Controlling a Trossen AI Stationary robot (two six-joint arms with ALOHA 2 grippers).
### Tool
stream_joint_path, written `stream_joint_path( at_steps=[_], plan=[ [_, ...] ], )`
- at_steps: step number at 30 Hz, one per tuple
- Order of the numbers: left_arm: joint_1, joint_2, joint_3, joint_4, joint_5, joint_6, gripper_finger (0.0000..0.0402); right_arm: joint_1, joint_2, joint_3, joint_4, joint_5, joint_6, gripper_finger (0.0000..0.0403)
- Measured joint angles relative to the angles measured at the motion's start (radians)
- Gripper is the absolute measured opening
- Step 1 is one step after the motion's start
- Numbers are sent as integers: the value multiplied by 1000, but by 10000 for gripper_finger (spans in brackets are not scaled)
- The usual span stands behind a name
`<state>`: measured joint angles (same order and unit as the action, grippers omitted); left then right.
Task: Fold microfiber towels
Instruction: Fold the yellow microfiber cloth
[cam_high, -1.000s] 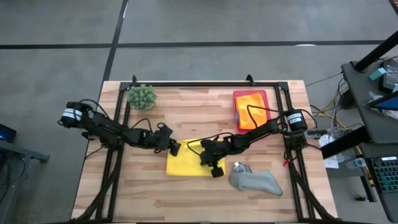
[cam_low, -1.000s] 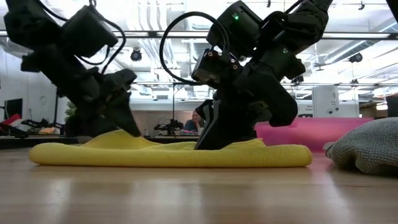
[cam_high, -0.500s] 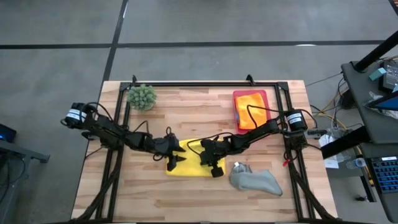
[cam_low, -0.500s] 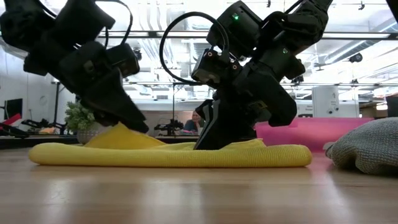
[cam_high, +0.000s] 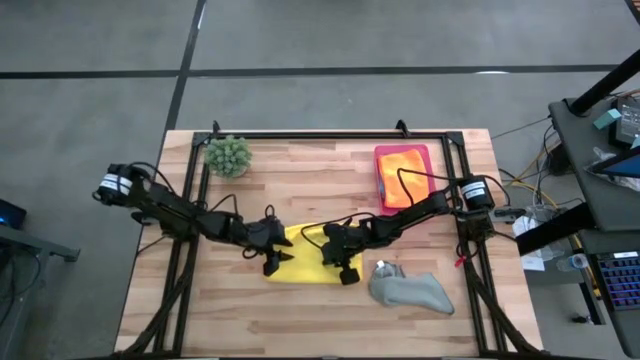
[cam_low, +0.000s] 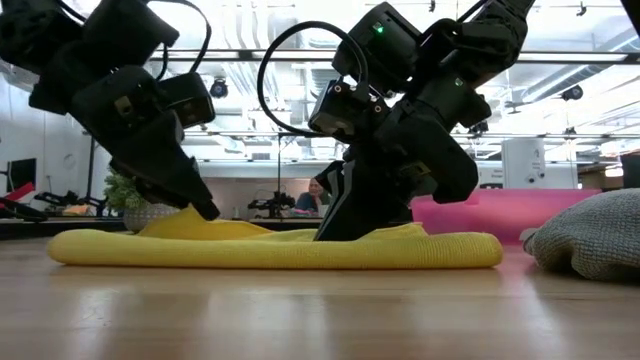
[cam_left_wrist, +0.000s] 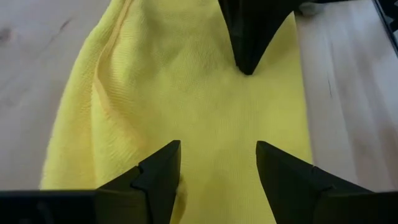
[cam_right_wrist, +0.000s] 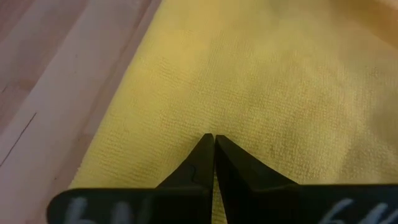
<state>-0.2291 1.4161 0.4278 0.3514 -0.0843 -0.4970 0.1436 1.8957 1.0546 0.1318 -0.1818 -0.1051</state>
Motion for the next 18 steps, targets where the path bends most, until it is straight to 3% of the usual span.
stream_joint_path(
  at_steps=[6,12,18],
  plan=[
    [0,-115,0,-81,-48,53,193,0,0,2,-1,-1,6,9],
    [0,-257,-1,-178,-217,118,193,-2,-18,20,-15,2,7,9],
    [-3,-290,-5,-174,-292,120,193,-2,-64,36,-69,55,-1,9]
  ],
)
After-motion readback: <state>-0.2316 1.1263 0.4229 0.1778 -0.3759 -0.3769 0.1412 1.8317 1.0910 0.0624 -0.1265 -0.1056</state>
